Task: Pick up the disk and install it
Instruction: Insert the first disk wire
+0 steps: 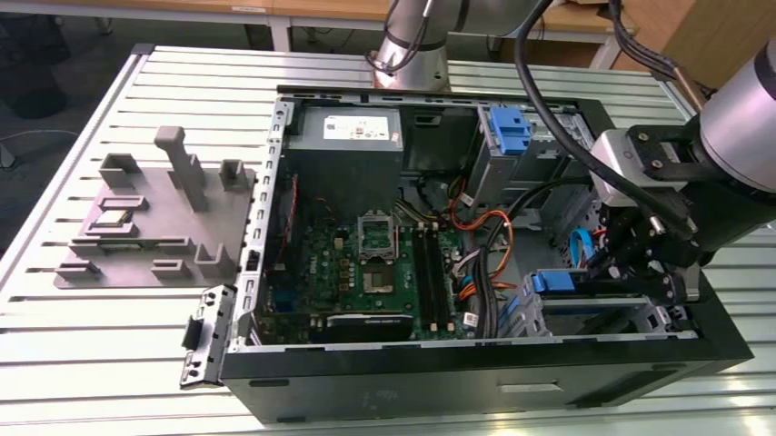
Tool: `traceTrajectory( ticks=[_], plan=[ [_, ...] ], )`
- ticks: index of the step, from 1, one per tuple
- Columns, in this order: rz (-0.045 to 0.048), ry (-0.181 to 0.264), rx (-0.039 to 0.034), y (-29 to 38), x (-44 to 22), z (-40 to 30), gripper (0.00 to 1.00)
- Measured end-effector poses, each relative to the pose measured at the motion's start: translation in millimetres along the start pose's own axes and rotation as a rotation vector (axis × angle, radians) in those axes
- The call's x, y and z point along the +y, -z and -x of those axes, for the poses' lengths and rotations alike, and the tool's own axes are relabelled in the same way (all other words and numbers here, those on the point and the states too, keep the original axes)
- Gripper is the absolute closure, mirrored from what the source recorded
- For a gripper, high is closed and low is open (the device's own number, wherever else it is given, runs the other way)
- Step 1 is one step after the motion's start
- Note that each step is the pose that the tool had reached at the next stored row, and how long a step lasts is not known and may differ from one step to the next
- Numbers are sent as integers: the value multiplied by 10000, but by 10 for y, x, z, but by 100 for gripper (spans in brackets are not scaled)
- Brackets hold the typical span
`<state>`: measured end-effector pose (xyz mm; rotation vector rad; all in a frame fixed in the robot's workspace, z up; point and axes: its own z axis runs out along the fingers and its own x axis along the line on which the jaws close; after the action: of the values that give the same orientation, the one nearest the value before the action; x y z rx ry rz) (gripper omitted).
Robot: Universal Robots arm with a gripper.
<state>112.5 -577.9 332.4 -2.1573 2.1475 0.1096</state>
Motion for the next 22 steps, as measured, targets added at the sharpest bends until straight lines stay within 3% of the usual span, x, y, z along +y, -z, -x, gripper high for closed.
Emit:
traceTrajectory(
  ticks=[8,15,16,17,20,22],
  plan=[
    [0,1,79,-21,1,-3,84],
    [-1,1,76,-29,0,-3,83],
    [0,1,81,-28,0,-3,83],
    [0,2,92,-24,0,-3,77],
    [1,2,101,-14,0,-2,77],
    [1,2,99,27,0,3,77]
  ],
)
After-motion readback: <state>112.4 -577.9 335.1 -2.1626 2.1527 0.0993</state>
